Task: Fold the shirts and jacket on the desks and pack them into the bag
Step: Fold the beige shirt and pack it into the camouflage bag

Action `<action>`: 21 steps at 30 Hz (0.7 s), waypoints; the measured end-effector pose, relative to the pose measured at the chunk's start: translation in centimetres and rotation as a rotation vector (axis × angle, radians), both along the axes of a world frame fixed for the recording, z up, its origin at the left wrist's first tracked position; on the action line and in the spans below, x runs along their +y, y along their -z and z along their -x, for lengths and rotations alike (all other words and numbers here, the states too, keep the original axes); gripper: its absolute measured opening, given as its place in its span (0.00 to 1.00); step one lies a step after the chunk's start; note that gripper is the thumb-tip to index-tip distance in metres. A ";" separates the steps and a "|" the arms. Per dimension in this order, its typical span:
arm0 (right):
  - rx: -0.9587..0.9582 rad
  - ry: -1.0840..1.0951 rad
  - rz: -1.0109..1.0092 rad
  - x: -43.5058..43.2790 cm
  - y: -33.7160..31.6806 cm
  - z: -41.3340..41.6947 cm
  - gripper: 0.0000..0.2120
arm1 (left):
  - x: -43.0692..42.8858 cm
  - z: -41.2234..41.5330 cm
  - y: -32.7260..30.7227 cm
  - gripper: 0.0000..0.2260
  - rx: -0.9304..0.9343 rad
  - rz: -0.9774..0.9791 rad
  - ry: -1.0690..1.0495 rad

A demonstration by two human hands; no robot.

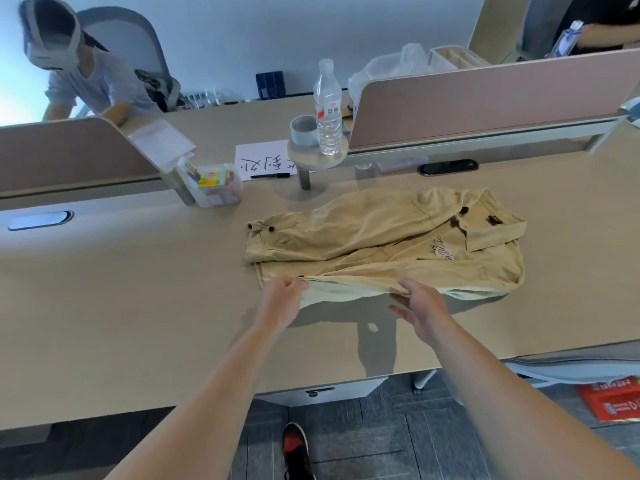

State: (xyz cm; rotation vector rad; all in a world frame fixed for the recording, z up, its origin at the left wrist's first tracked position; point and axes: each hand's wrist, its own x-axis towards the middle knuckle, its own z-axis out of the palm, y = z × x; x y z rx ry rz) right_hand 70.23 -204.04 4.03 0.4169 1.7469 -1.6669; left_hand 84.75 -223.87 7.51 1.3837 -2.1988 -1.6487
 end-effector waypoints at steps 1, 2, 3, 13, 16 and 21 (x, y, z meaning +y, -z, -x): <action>0.025 0.015 -0.022 -0.6 0.0 0.4 0.07 | -0.5 0.2 -0.3 0.08 0.005 0.014 0.003; 0.063 0.009 -0.054 -1.3 -0.2 0.8 0.07 | -1.2 0.5 -0.7 0.07 0.019 0.027 0.004; 0.104 -0.005 -0.082 -2.1 -0.5 1.2 0.08 | -1.9 0.8 -1.0 0.05 0.030 0.040 0.003; 0.487 -0.228 -0.457 -15.7 -4.3 7.6 0.15 | -15.8 7.9 -0.5 0.07 -0.011 0.109 0.027; 0.515 -0.239 -0.540 -19.3 -2.9 9.6 0.15 | -19.8 10.5 0.9 0.11 -0.076 0.147 0.069; 0.476 -0.246 -0.635 -24.4 -0.2 12.5 0.13 | -25.1 14.2 3.3 0.11 -0.197 0.202 0.219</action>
